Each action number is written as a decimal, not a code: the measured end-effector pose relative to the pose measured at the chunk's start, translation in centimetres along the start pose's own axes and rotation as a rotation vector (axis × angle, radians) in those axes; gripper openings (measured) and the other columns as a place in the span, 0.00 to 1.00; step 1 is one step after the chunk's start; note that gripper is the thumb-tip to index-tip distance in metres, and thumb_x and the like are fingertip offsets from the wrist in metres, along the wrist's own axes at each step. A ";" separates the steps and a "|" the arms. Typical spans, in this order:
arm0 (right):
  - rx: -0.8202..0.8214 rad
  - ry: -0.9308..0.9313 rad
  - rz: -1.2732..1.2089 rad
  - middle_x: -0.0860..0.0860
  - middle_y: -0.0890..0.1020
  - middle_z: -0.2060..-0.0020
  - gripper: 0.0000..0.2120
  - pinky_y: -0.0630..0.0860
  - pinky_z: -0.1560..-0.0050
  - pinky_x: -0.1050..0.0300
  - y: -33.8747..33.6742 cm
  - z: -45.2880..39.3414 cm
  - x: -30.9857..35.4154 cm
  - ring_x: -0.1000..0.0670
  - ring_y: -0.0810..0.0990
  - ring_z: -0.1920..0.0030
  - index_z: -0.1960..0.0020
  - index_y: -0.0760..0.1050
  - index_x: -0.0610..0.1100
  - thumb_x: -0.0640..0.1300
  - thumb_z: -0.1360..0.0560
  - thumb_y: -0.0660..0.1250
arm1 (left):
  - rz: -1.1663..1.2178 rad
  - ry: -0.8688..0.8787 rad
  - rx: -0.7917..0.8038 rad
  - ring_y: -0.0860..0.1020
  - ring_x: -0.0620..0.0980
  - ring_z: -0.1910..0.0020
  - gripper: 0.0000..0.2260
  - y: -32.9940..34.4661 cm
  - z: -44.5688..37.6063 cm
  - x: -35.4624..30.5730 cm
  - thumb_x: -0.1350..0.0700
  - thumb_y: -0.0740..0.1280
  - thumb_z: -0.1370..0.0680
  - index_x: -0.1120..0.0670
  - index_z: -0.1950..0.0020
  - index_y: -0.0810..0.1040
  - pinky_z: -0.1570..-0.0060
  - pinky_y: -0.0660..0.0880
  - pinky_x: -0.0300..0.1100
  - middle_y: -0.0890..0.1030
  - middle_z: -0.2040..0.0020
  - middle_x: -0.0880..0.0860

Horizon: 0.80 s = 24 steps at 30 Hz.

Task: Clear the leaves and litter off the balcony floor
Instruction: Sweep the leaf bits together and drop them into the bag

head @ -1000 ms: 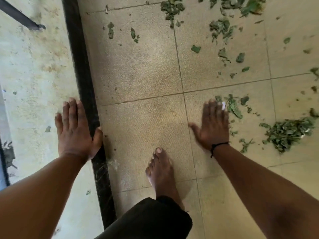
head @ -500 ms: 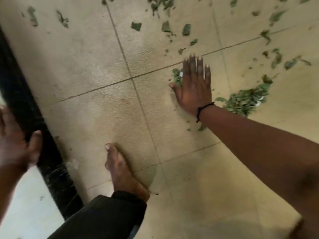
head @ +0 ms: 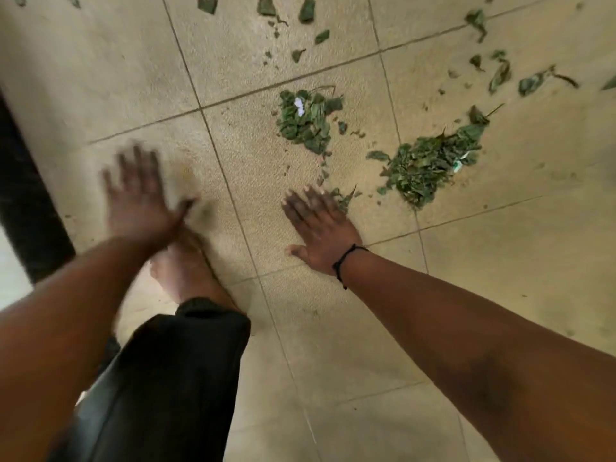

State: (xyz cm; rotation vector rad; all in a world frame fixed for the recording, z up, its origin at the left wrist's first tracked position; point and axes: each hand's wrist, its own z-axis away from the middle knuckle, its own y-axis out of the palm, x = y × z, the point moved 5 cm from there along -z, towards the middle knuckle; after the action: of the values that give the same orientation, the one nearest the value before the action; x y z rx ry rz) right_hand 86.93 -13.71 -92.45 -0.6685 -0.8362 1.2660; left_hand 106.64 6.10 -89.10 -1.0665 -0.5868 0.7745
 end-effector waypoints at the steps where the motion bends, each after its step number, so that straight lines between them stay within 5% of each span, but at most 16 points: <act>1: 0.037 -0.003 0.041 0.49 0.33 0.22 0.39 0.21 0.32 0.47 0.5 0.2 -0.9 0.44 0.31 0.24 0.25 0.27 0.45 0.68 0.21 0.42 | 0.071 0.043 0.079 0.38 0.57 0.21 0.42 -2.0 0.3 -4.9 0.31 0.44 0.23 0.59 0.20 0.40 0.29 0.27 0.50 0.37 0.21 0.58; 6: -0.042 0.329 0.014 0.43 0.36 0.22 0.49 0.29 0.27 0.44 0.8 4.1 -11.6 0.40 0.34 0.23 0.22 0.34 0.40 0.76 0.27 0.39 | 0.093 0.204 0.250 0.32 0.53 0.23 0.39 0.5 1.2 -16.2 0.31 0.40 0.23 0.55 0.22 0.33 0.25 0.32 0.51 0.33 0.21 0.56; 10: -0.119 0.268 -0.018 0.41 0.48 0.21 0.48 0.42 0.24 0.40 0.4 7.9 -11.6 0.38 0.46 0.22 0.21 0.45 0.39 0.73 0.27 0.37 | 0.157 0.208 0.256 0.34 0.55 0.22 0.40 -2.0 0.5 -22.2 0.33 0.45 0.20 0.57 0.21 0.34 0.25 0.33 0.51 0.35 0.20 0.58; 16: -0.027 0.007 0.039 0.47 0.41 0.22 0.45 0.31 0.25 0.42 3.8 7.8 -9.1 0.42 0.37 0.22 0.21 0.40 0.47 0.72 0.29 0.29 | 0.167 0.262 0.236 0.36 0.55 0.21 0.39 -5.2 -1.0 -24.8 0.35 0.49 0.19 0.58 0.21 0.36 0.24 0.35 0.51 0.37 0.20 0.58; 19: -0.024 0.116 0.163 0.49 0.34 0.24 0.46 0.27 0.28 0.40 3.6 7.2 -12.2 0.40 0.32 0.24 0.22 0.31 0.46 0.71 0.34 0.22 | 0.143 0.247 0.235 0.35 0.54 0.21 0.39 -5.3 -0.9 -24.3 0.35 0.49 0.19 0.57 0.21 0.34 0.24 0.34 0.50 0.36 0.20 0.57; 24: -0.037 0.270 0.014 0.49 0.51 0.21 0.40 0.40 0.25 0.39 -1.2 11.5 -15.1 0.38 0.50 0.23 0.20 0.51 0.46 0.69 0.25 0.43 | 0.187 0.137 0.431 0.31 0.55 0.23 0.40 -4.7 5.1 -23.7 0.30 0.42 0.21 0.56 0.24 0.29 0.24 0.33 0.50 0.31 0.22 0.57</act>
State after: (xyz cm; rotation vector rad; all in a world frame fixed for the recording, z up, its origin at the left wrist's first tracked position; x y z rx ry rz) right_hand 76.64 -29.01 -87.71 -0.8555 -0.6341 1.1441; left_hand 89.73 -11.26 -84.21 -0.7716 -0.1894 0.9325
